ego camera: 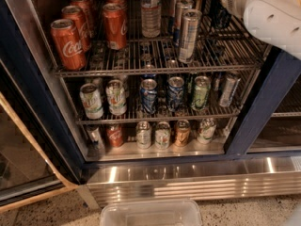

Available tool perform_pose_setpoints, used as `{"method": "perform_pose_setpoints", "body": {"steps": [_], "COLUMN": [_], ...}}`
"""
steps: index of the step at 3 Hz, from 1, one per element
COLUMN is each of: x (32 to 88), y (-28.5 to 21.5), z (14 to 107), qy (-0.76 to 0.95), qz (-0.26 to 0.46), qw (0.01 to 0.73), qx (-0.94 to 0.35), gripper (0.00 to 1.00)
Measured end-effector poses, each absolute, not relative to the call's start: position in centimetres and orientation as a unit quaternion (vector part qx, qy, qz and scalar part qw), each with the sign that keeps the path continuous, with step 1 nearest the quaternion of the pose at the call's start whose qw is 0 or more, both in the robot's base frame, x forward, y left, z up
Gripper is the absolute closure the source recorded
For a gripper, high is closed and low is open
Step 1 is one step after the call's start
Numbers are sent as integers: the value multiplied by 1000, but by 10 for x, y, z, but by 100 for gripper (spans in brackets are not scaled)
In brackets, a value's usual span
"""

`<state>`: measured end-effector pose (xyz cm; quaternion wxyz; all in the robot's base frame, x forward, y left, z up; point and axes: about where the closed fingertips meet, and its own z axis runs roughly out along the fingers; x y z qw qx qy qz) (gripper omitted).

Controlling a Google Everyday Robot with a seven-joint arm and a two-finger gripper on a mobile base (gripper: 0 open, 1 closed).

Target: Pick pepsi can from top shelf of fridge

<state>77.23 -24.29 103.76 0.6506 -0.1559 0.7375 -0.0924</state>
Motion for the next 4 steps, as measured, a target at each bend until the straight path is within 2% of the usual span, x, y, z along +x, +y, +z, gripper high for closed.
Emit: {"method": "perform_pose_setpoints", "body": {"steps": [1,4], "x": [788,789], "y": [-248,-250], "z": [1050,1041], "qy": [736,746], "qz": [-97,-85], "qw": [658,652], "qx": [-122,-104], "gripper": [100,100]}}
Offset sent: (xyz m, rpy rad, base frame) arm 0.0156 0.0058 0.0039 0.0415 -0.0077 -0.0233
